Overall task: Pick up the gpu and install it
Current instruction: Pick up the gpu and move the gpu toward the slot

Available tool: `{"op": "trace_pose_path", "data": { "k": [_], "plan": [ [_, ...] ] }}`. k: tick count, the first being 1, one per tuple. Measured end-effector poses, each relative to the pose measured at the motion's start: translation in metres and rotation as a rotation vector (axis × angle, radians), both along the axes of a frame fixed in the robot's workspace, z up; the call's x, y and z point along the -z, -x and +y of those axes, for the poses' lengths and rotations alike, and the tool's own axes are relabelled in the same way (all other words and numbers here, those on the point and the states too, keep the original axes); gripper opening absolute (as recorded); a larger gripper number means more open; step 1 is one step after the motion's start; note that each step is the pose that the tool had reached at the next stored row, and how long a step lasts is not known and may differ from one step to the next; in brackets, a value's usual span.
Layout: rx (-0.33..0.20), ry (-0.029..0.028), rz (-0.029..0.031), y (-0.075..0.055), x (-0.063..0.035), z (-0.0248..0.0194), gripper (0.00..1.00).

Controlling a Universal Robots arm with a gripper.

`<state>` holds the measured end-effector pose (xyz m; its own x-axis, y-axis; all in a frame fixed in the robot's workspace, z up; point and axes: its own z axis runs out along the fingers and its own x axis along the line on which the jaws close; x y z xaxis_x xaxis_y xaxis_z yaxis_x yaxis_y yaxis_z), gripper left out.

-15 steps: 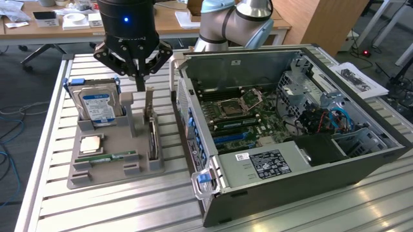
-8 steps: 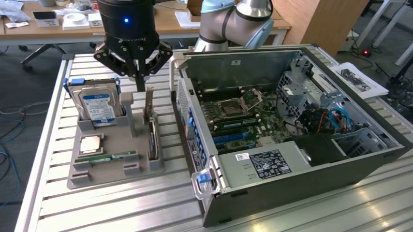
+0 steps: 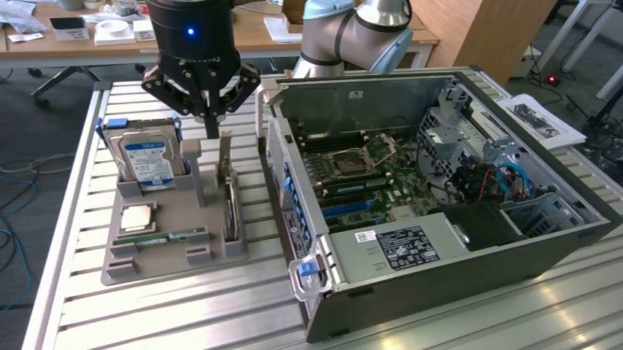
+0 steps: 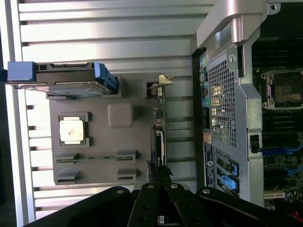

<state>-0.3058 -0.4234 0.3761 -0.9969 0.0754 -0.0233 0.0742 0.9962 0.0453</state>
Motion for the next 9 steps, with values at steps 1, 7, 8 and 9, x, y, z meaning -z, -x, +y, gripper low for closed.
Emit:
{"op": "trace_pose_path", "data": {
  "k": [1, 7, 8, 9],
  "plan": [
    [0.000, 0.0000, 0.0000, 0.0000, 0.0000, -0.0003, 0.11],
    [0.000, 0.0002, 0.0002, 0.0000, -0.0002, -0.0015, 0.11],
    [0.000, 0.0002, 0.0003, 0.0000, -0.0002, -0.0016, 0.11],
    [0.000, 0.0002, 0.0002, 0.0000, -0.0002, -0.0016, 0.11]
  ]
}}
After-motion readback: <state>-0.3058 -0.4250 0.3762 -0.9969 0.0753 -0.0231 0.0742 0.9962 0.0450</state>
